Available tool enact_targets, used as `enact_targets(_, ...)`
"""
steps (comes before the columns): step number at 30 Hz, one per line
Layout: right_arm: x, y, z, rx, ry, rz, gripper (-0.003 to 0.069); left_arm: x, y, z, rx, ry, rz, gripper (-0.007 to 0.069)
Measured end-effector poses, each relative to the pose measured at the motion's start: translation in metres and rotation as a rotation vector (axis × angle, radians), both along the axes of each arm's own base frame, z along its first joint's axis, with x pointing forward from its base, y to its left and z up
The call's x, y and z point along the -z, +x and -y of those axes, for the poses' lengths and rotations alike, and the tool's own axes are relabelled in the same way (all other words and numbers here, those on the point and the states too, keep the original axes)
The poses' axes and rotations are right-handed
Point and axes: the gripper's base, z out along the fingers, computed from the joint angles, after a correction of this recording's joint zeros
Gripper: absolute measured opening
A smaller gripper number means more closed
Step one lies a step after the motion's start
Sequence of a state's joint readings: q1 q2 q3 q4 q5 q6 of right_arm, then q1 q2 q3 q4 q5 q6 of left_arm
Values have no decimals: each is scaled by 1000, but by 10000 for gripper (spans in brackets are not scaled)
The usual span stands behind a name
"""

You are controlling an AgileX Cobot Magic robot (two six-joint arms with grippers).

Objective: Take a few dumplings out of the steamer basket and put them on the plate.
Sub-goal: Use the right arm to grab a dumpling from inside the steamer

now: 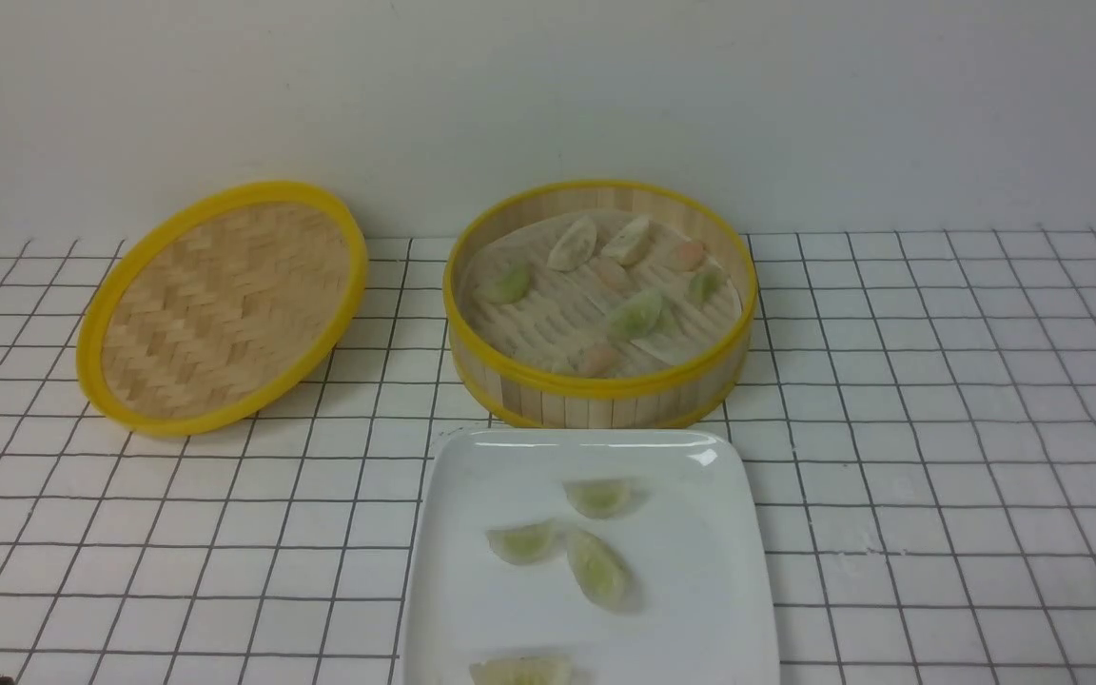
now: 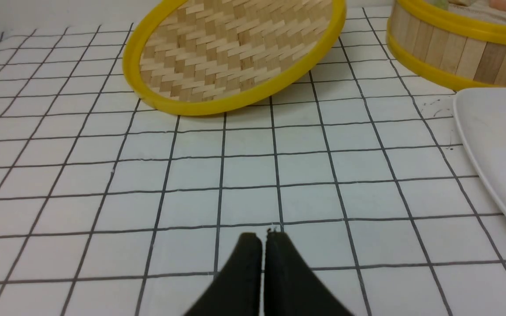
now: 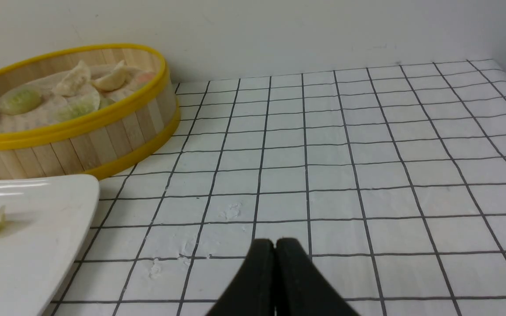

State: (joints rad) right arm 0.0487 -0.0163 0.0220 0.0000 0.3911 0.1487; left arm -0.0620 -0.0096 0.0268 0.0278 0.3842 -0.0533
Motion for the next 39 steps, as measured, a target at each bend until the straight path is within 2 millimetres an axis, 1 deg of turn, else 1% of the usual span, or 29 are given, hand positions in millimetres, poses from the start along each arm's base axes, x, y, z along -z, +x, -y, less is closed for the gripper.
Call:
enact_targets(11,0,0,0,0,5,0,-14,0,0,0,0,0,0,-6)
enact_targets(18,-2,1,-3,-7,110,27,-14,0,0,0,0,0,0,-6)
enact_targets(20,-3,1,-4,-10,172,38,-14,0,0,0,0,0,0,-6)
enact_targets(24,-9,1,-7,-8,405,85,-14,0,0,0,0,0,0,-6)
enact_targets(25,-9,1,-7,-8,416,88,-14,0,0,0,0,0,0,-6)
enact_targets(27,-13,2,-6,1,542,124,-14,0,0,0,0,0,0,-6)
enact_targets(28,-14,2,-6,3,553,129,-14,0,0,0,0,0,0,-6)
enact_targets(30,-17,2,-6,13,644,155,-14,0,0,0,0,1,0,-6)
enact_targets(32,-18,2,-5,15,678,159,-14,0,0,0,0,1,0,-6)
enact_targets(36,-18,2,-6,13,675,160,-14,0,0,0,0,-1,2,-6)
enact_targets(37,-18,2,-6,13,677,161,-14,0,0,0,-2,-22,7,-6)
enact_targets(39,-19,2,-4,20,681,183,-14,-4,1,2,-10,-132,51,-6)
